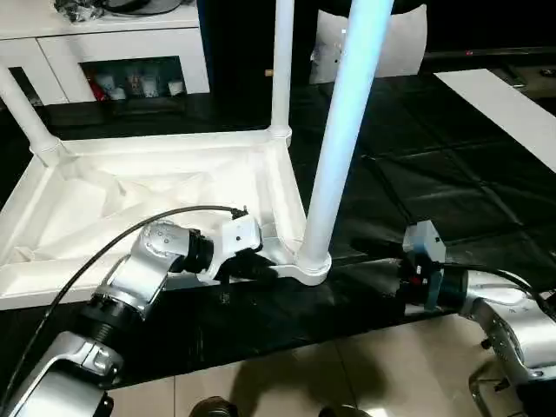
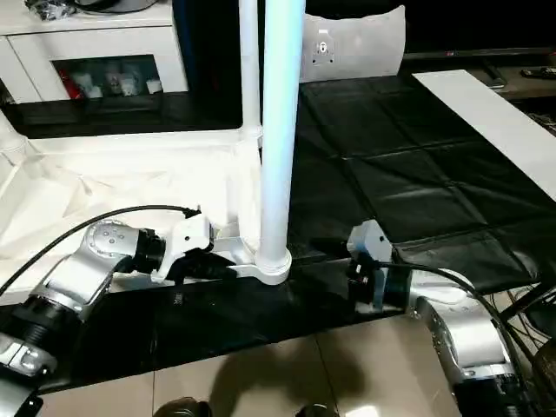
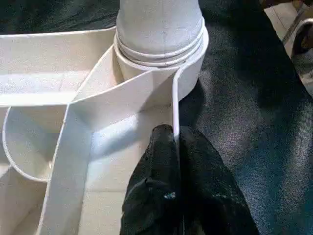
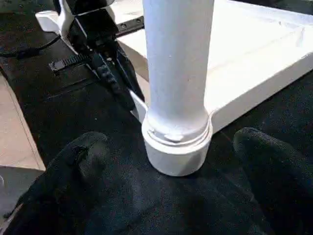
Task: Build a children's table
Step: Rotate leg to tighten
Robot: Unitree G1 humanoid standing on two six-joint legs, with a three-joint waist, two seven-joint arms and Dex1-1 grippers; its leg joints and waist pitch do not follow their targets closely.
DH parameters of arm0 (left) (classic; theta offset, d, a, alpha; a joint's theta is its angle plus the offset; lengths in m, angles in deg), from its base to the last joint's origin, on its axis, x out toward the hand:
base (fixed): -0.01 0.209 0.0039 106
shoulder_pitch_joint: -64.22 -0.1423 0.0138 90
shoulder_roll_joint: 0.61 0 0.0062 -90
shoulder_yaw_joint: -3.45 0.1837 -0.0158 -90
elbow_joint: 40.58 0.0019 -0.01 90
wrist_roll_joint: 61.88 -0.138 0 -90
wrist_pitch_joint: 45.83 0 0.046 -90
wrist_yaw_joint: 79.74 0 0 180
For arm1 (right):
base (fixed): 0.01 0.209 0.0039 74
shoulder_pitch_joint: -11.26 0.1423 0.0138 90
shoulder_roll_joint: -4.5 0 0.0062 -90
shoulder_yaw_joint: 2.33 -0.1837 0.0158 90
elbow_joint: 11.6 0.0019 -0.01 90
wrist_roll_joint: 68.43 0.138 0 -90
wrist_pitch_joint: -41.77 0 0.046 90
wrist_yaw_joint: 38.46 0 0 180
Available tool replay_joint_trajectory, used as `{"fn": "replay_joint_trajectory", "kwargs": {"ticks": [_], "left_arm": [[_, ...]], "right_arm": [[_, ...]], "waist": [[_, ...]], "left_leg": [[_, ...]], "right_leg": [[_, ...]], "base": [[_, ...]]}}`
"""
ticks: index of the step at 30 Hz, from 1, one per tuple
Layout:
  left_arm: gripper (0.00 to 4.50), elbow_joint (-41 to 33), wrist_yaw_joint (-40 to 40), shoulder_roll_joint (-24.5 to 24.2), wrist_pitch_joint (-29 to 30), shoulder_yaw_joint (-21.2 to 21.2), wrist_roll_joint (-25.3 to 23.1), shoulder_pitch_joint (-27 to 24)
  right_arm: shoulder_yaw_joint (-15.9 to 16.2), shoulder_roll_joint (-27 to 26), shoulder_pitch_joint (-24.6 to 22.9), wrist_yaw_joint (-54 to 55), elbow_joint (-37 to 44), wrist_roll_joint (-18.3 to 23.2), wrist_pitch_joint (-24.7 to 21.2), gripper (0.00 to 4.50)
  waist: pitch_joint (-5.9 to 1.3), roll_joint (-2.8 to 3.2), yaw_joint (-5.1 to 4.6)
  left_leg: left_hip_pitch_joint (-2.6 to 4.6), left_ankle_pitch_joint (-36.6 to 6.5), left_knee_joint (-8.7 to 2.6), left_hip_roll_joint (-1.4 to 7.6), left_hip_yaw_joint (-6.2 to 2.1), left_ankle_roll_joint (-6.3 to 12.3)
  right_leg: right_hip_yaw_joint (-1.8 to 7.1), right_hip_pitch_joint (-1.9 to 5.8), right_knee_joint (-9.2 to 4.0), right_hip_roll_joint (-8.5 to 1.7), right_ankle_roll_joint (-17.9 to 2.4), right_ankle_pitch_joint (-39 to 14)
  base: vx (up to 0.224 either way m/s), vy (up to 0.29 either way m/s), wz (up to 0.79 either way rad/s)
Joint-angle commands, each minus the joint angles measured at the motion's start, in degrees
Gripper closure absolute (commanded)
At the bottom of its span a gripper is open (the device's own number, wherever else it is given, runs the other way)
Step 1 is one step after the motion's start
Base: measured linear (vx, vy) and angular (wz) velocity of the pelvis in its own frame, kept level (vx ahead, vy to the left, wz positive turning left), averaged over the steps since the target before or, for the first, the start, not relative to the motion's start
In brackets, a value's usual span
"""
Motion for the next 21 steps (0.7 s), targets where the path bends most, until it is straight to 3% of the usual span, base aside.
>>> {"fn": "replay_joint_trajectory", "kwargs": {"ticks": [1, 7, 8, 12, 13, 15, 17, 19, 21], "left_arm": [[4.41, 0.6, 0.8, -0.5, -1.0, 1.5, -1.1, 0.7], [4.41, 0.6, 7.4, -1.5, -3.5, 2.6, 0.6, 1.2], [4.41, -0.1, 9.6, -1.8, -3.9, 3.0, 1.2, 1.2], [4.41, -0.8, 14.5, -2.5, -5.8, 4.9, 2.1, 1.6], [4.5, -0.8, 15.3, -2.6, -6.4, 5.3, 2.2, 1.8], [4.5, -0.8, 16.1, -2.8, -7.0, 5.9, 1.9, 2.1], [4.5, -0.5, 16.6, -2.9, -7.8, 6.4, 1.2, 2.6], [4.5, 0.0, 16.9, -2.8, -8.5, 6.6, 0.8, 3.1], [4.5, 0.5, 17.1, -2.7, -8.9, 6.8, 0.4, 3.5]], "right_arm": [[0.3, 0.2, 1.4, -0.5, -0.2, -0.4, 0.8, 0.0], [2.4, 0.2, 7.3, -3.7, -5.4, -1.5, 2.2, 0.0], [2.7, 0.0, 8.5, -5.1, -6.8, -1.2, 2.8, 0.0], [4.2, 0.2, 11.1, -11.7, -9.9, 0.5, 2.9, 0.0], [4.8, 0.3, 11.7, -13.2, -10.5, 0.6, 2.8, 0.29], [5.9, 0.1, 12.9, -15.1, -11.8, 0.3, 3.3, 0.39], [6.8, -0.5, 14.4, -16.8, -13.3, 0.1, 3.8, 0.49], [7.6, -1.1, 15.6, -18.3, -14.5, 0.1, 4.2, 0.78], [8.7, -1.5, 16.3, -20.0, -14.9, -0.1, 4.1, 0.8]], "waist": [[-4.48, -0.71, 0.03], [-4.63, -0.73, 0.06], [-4.71, -1.03, 0.13], [-4.57, -0.76, 0.67], [-4.32, -0.78, 0.77], [-4.11, -0.44, 1.18], [-3.85, -0.72, 1.15], [-3.69, -0.71, 1.08], [-3.45, -0.68, 1.08]], "left_leg": [[0.53, -14.4, -3.7, 1.95, -0.31, 2.69], [0.55, -13.6, -3.54, 1.96, -0.26, 2.5], [0.61, -13.5, -3.52, 2.0, -0.23, 2.66], [0.83, -13.4, -3.42, 2.37, 0.03, 3.32], [0.74, -13.6, -3.47, 2.37, 0.09, 3.49], [0.8, -14.6, -3.6, 2.51, 0.09, 3.18], [0.79, -16.1, -3.8, 2.5, 0.01, 2.74], [0.82, -16.8, -3.91, 2.46, -0.07, 2.24], [0.92, -17.3, -4.03, 2.54, -0.14, 1.85]], "right_leg": [[1.83, 2.6, -4.78, -3.29, -9.8, -20.2], [1.87, 2.62, -4.46, -3.29, -10.7, -18.5], [1.79, 2.61, -4.36, -3.37, -11.2, -18.2], [1.9, 2.33, -4.15, -3.28, -12.3, -16.7], [1.9, 2.25, -4.22, -3.25, -12.3, -16.8], [1.89, 2.08, -4.14, -3.22, -12.5, -17.0], [1.87, 2.1, -4.28, -3.36, -12.2, -18.9], [1.9, 2.1, -4.48, -3.42, -11.4, -21.1], [1.96, 1.89, -4.51, -3.39, -11.1, -21.8]], "base": [[0.0, 0.0, 0.0], [0.0, 0.0, 0.0], [0.0, 0.0, 0.0], [0.0, 0.0, 0.0], [0.0, 0.0, 0.0], [0.0, 0.0, 0.0], [0.0, 0.0, 0.0], [0.0, 0.0, 0.0], [0.0, 0.0, 0.0]]}}
